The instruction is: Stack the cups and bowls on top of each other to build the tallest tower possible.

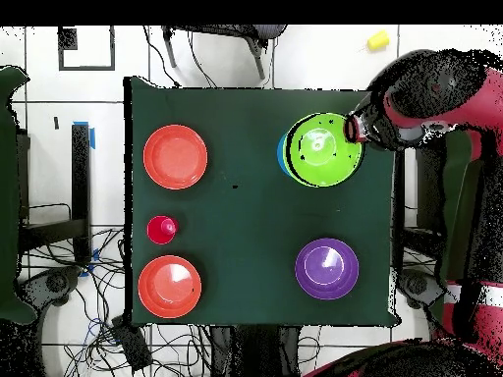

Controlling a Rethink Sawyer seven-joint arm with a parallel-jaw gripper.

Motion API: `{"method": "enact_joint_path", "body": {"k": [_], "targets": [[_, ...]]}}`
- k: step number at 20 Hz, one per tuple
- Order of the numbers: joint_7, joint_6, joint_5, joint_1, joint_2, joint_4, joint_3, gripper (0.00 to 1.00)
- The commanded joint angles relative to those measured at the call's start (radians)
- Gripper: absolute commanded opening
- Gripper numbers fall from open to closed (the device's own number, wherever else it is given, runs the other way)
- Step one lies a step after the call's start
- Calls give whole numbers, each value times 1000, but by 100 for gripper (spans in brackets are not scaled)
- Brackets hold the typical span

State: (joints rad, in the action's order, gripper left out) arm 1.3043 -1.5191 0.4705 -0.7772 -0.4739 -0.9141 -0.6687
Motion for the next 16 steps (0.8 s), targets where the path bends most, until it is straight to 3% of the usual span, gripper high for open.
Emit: {"method": "enact_joint_path", "body": {"k": [1,16], "targets": [[-129,-105,110,60,60,12,78,0],[-140,-140,113,82,68,40,106,0]]}}
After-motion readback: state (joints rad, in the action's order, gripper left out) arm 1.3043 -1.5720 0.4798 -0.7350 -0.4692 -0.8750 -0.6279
